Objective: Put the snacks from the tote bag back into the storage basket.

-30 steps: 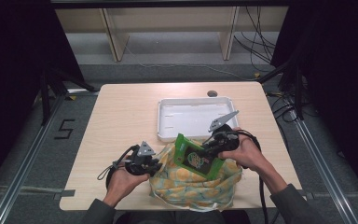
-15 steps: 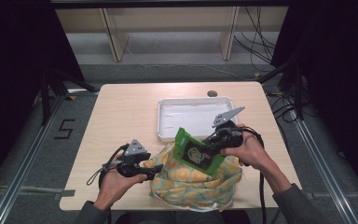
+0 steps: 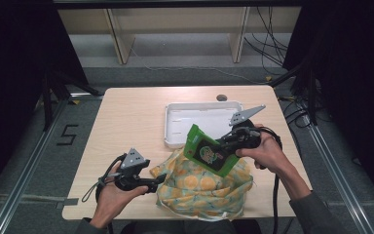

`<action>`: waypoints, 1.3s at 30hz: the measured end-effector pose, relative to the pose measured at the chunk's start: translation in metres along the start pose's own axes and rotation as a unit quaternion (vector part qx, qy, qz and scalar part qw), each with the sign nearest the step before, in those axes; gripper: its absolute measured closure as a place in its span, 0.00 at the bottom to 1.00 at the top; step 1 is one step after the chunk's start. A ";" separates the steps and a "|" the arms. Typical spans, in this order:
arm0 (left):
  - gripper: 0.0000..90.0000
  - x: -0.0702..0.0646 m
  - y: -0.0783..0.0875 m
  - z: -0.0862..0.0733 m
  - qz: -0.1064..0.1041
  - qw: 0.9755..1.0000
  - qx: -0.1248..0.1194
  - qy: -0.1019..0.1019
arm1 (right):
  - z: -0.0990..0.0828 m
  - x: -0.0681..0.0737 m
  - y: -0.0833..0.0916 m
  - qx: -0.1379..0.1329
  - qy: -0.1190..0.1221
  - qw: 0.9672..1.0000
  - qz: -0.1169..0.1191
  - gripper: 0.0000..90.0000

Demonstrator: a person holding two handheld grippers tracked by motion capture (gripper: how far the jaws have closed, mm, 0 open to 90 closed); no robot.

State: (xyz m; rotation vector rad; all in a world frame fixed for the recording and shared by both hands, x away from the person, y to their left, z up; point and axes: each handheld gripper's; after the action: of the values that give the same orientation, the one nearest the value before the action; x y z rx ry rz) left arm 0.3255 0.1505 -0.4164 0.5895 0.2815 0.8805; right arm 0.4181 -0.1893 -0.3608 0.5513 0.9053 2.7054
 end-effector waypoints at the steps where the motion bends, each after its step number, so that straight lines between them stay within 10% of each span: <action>1: 0.26 0.001 0.002 -0.001 -0.003 1.000 0.000 -0.001 | 0.000 0.000 0.001 -0.004 -0.004 1.000 0.000 0.84; 18: 0.26 0.019 0.023 -0.040 0.047 0.999 0.008 0.000 | -0.001 -0.026 0.034 -0.051 -0.032 0.998 -0.033 0.84; 23: 0.26 0.016 0.021 -0.044 0.044 0.998 0.027 -0.035 | -0.004 -0.038 0.042 -0.064 -0.043 0.996 -0.045 0.84; 24: 0.26 0.011 0.018 -0.046 0.044 0.999 0.013 -0.007 | -0.005 -0.041 0.044 -0.072 -0.043 0.995 -0.048 0.84; 26: 0.26 0.014 0.020 -0.046 0.042 0.998 0.026 -0.033 | -0.006 -0.046 0.046 -0.079 -0.048 0.994 -0.056 0.84; 32: 0.26 0.015 0.020 -0.051 0.048 0.998 0.033 -0.014 | -0.009 -0.062 0.050 -0.089 -0.063 0.991 -0.078 0.84; 35: 0.25 0.018 0.018 -0.051 0.052 0.997 0.040 -0.049 | -0.011 -0.068 0.050 -0.087 -0.098 0.988 -0.079 0.84; 39: 0.25 0.012 0.015 -0.053 0.051 0.998 0.035 -0.028 | -0.013 -0.077 0.051 -0.092 -0.116 0.984 -0.097 0.84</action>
State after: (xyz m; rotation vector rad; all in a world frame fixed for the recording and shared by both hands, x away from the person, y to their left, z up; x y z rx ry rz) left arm 0.2992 0.1869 -0.4503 0.6982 0.2334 0.9542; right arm 0.4772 -0.2618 -0.3607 0.6822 0.6072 2.4536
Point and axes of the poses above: each handheld gripper's, and its own axes: y roughly backward along the jaws, z roughly out of its top, x roughly to its left, and after that the axes turned 6 degrees about z, right-handed
